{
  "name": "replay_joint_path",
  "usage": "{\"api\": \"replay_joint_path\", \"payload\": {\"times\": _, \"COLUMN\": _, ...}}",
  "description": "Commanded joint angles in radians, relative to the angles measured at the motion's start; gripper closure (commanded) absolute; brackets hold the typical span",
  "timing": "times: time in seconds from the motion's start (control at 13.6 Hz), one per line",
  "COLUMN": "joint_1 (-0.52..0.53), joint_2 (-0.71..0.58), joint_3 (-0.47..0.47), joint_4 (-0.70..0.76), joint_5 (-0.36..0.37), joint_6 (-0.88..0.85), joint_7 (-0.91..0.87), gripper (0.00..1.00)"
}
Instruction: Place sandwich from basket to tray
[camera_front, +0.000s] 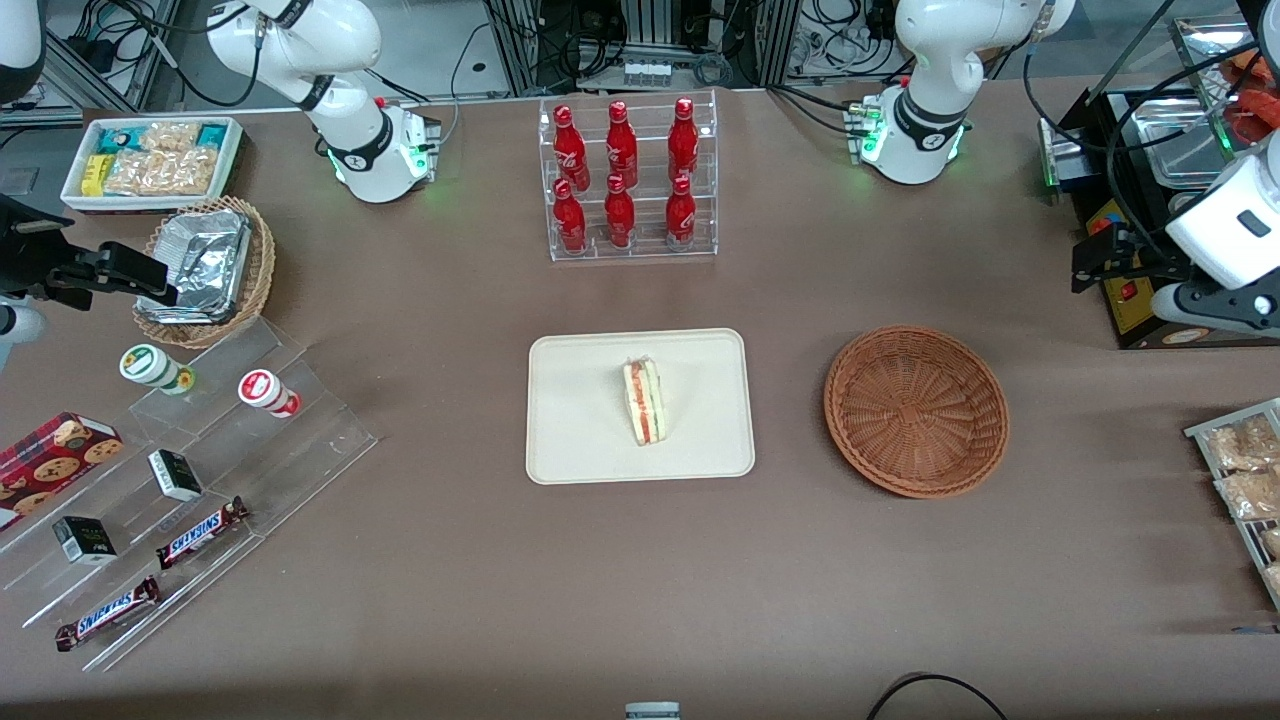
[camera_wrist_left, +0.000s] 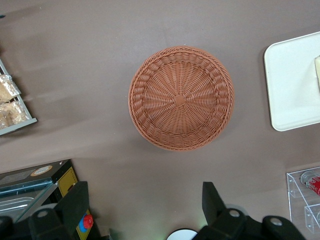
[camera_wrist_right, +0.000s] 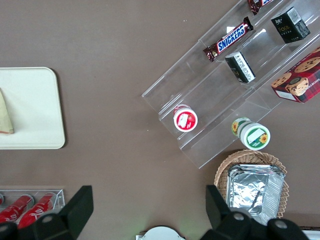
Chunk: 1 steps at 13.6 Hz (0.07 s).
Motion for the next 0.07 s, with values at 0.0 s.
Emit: {"api": "replay_joint_path", "payload": {"times": 0.0, "joint_1": -0.067, "joint_2": -0.063, "joint_3": 0.064, "joint_4": -0.073, "joint_5": -0.015, "joint_6": 0.002, "joint_7": 0.009, "gripper": 0.00}}
